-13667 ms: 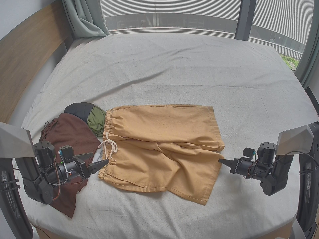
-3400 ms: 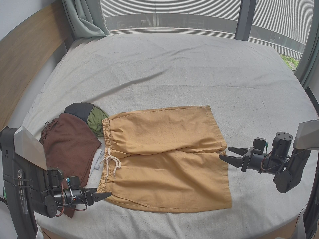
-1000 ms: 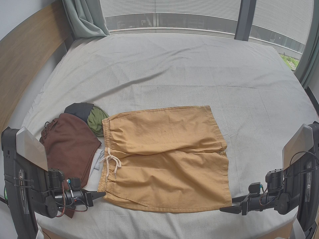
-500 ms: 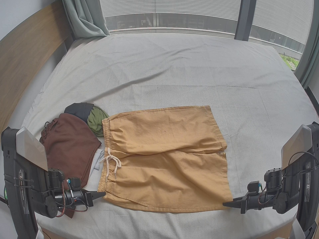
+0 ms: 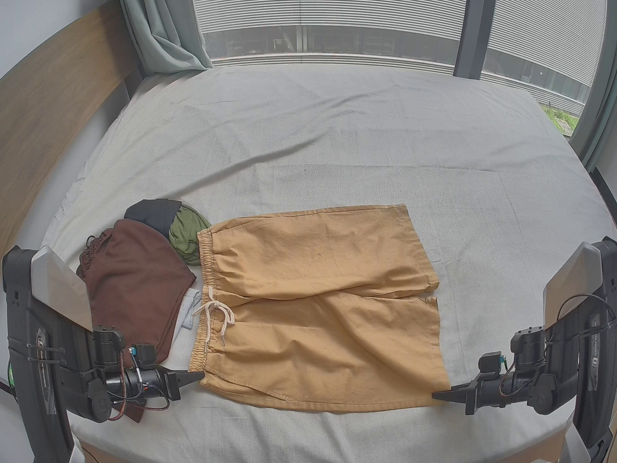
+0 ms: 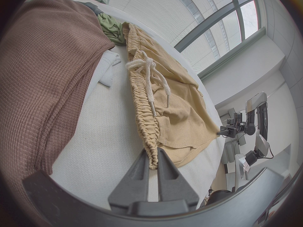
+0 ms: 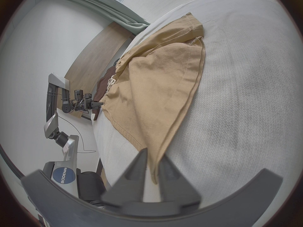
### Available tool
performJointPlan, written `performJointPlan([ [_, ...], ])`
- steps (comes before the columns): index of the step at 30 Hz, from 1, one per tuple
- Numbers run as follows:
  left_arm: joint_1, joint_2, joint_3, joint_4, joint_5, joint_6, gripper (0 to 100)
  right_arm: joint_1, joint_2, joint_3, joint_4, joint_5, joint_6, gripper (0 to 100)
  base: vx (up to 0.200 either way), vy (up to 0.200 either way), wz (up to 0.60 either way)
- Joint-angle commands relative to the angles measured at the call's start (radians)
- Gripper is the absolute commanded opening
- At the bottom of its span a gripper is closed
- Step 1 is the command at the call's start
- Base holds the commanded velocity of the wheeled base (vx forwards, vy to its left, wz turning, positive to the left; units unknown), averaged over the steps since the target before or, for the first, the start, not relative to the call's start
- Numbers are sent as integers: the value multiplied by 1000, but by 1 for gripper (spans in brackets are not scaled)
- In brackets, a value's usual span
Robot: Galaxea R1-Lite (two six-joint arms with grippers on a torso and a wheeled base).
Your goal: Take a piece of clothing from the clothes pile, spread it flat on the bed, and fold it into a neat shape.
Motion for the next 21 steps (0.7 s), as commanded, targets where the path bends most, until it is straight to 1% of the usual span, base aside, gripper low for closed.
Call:
performJointPlan([
  [1, 0, 1, 0, -2, 0, -1, 0, 2, 3, -1, -1, -1, -1, 100, 0, 0, 0],
  [16, 0, 1, 0, -1, 0, -1, 0, 3, 13, 5, 1, 2, -5, 100, 0, 0, 0],
  [17, 0, 1, 0, -1, 0, -1, 0, 3, 13, 5, 1, 2, -11, 0, 0, 0, 0],
  [21, 2, 1, 0, -1, 0, -1, 0, 3, 13, 7, 1, 2, -16, 0, 0, 0, 0],
])
